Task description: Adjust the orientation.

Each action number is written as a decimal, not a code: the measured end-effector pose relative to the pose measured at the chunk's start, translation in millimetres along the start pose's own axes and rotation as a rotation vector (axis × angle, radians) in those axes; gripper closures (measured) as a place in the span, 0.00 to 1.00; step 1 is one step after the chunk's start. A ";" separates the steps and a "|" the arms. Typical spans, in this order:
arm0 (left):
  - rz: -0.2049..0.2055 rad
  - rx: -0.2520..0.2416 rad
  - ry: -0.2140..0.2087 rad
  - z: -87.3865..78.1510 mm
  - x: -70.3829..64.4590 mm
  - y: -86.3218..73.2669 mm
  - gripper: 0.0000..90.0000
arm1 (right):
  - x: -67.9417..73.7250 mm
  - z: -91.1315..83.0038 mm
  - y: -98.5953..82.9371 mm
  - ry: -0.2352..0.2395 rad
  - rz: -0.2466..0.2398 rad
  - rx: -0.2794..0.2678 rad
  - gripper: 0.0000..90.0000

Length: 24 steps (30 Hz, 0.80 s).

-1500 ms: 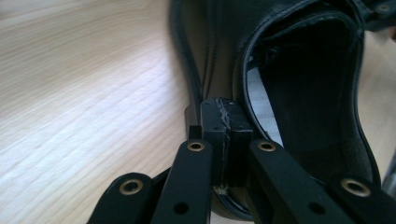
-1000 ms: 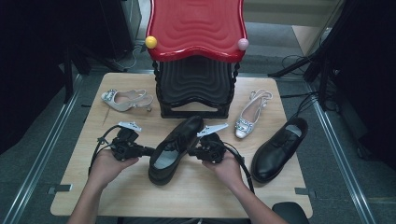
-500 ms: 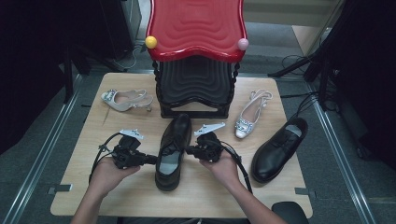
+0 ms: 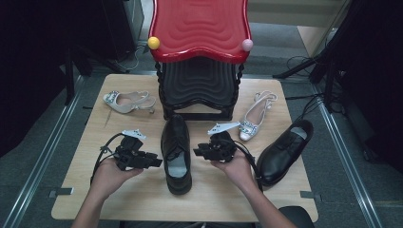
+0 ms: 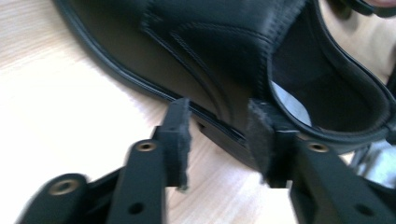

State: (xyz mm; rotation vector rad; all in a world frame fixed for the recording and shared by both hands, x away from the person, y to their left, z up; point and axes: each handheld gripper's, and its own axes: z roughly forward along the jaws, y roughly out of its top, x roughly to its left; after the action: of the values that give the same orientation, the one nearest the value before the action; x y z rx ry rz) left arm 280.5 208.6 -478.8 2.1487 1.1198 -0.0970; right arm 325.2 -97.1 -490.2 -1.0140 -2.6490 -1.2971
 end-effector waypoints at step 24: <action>0.013 -0.043 0.023 7.1 14.7 22.8 0.43 | -14.0 -77.0 -46.0 -0.089 0.001 -0.055 0.69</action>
State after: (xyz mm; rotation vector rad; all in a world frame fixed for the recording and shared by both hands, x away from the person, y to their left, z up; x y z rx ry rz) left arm 308.4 205.8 -477.0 2.1242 1.1109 -0.0414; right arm 291.0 -180.0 -476.0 -1.1058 -2.6900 -1.3628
